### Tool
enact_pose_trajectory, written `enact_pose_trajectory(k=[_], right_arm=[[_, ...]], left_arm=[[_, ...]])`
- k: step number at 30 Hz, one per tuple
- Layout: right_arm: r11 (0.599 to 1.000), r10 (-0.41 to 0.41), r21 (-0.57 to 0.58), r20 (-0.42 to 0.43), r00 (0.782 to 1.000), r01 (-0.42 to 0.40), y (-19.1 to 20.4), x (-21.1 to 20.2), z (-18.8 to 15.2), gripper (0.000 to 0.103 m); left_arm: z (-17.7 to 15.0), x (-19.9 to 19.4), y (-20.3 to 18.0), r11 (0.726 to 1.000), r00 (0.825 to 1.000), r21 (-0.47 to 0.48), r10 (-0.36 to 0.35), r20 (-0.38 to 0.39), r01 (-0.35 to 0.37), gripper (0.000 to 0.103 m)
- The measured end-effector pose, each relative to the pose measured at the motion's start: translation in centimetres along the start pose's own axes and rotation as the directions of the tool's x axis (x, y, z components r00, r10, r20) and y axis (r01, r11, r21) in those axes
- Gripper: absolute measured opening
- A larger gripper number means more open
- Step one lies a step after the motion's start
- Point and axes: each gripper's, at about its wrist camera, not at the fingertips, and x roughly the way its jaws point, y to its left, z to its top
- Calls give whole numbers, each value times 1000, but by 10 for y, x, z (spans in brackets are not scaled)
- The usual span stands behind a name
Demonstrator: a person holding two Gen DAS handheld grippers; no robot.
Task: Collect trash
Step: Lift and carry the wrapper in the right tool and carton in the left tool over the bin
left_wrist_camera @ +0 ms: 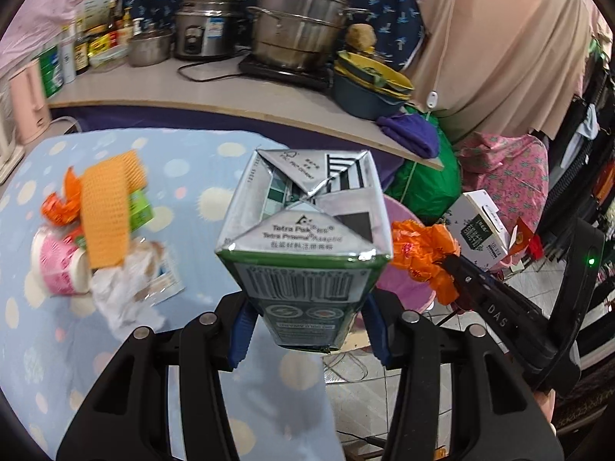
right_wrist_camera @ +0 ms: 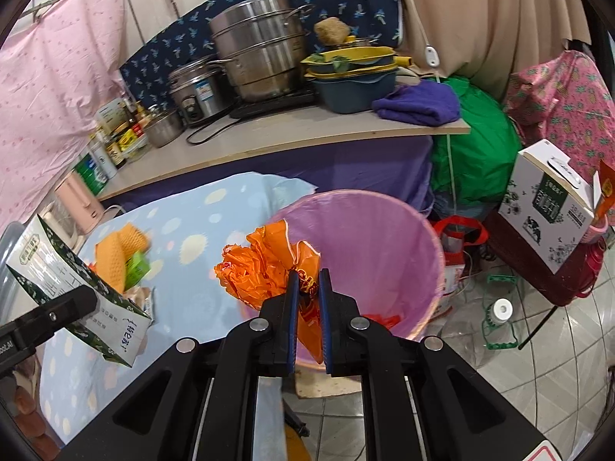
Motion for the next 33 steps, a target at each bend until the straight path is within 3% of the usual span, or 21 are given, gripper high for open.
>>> enact_pose_trajectory(k=[11, 29, 33], right_arm=[[997, -63, 38, -14, 998, 63, -33, 19, 11, 10], [993, -116, 30, -62, 991, 118, -48, 59, 18, 10], [992, -119, 28, -63, 991, 121, -48, 64, 18, 15]], left_arm=[[24, 54, -51, 994, 997, 87, -70, -15, 71, 47], [27, 124, -73, 990, 996, 129, -43, -83, 54, 47], [25, 130, -74, 990, 995, 134, -41, -91, 53, 47]])
